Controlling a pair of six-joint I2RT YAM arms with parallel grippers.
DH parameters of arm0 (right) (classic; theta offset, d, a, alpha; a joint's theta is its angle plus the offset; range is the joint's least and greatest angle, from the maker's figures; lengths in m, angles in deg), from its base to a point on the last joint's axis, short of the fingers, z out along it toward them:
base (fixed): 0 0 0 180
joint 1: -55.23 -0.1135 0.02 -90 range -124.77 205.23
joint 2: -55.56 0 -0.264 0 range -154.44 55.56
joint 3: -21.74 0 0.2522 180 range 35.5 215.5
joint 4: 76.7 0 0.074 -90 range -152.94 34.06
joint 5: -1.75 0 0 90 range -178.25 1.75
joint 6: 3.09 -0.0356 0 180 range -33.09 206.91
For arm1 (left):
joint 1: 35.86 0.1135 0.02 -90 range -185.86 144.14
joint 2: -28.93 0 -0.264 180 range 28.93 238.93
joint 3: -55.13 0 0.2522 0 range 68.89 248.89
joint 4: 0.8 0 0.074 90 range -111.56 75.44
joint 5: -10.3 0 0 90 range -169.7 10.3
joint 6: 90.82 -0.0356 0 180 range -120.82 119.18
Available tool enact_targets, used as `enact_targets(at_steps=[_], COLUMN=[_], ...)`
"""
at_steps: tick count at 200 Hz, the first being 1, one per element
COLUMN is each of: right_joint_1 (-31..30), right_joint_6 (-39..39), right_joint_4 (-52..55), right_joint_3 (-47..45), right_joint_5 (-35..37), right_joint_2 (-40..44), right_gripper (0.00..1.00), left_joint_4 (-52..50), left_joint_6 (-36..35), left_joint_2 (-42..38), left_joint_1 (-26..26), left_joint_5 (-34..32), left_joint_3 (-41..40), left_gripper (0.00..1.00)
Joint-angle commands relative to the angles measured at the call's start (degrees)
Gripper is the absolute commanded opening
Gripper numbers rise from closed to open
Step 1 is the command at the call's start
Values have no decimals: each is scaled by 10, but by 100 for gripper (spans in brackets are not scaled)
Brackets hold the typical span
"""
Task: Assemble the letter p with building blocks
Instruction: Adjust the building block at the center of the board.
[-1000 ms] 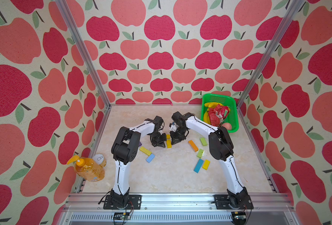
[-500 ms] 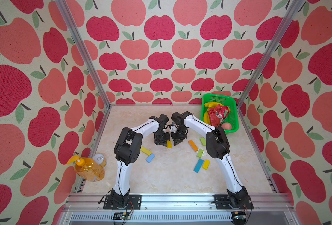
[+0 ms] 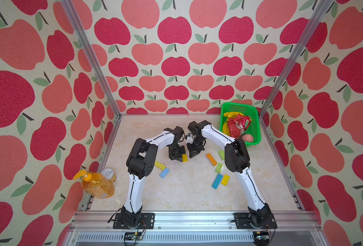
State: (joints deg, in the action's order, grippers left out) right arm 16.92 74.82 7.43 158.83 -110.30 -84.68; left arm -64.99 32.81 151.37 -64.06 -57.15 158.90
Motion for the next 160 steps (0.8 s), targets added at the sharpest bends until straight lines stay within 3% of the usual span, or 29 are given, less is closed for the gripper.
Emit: enact_targets(at_steps=[1, 117, 160], right_joint_1=[11, 16, 17], right_joint_6=[-26, -117, -140], right_joint_4=[13, 5, -3], right_joint_3=[8, 1, 6], right_joint_5=[-35, -126, -118], right_joint_2=[-17, -29, -42], right_gripper=[3, 0, 0], left_joint_4=[20, 54, 58], left_joint_6=[27, 63, 64], left_joint_2=[8, 5, 1], left_joint_1=[10, 32, 39], left_joint_5=[19, 55, 59], left_joint_3=[-16, -34, -41], left_gripper=[0, 0, 0])
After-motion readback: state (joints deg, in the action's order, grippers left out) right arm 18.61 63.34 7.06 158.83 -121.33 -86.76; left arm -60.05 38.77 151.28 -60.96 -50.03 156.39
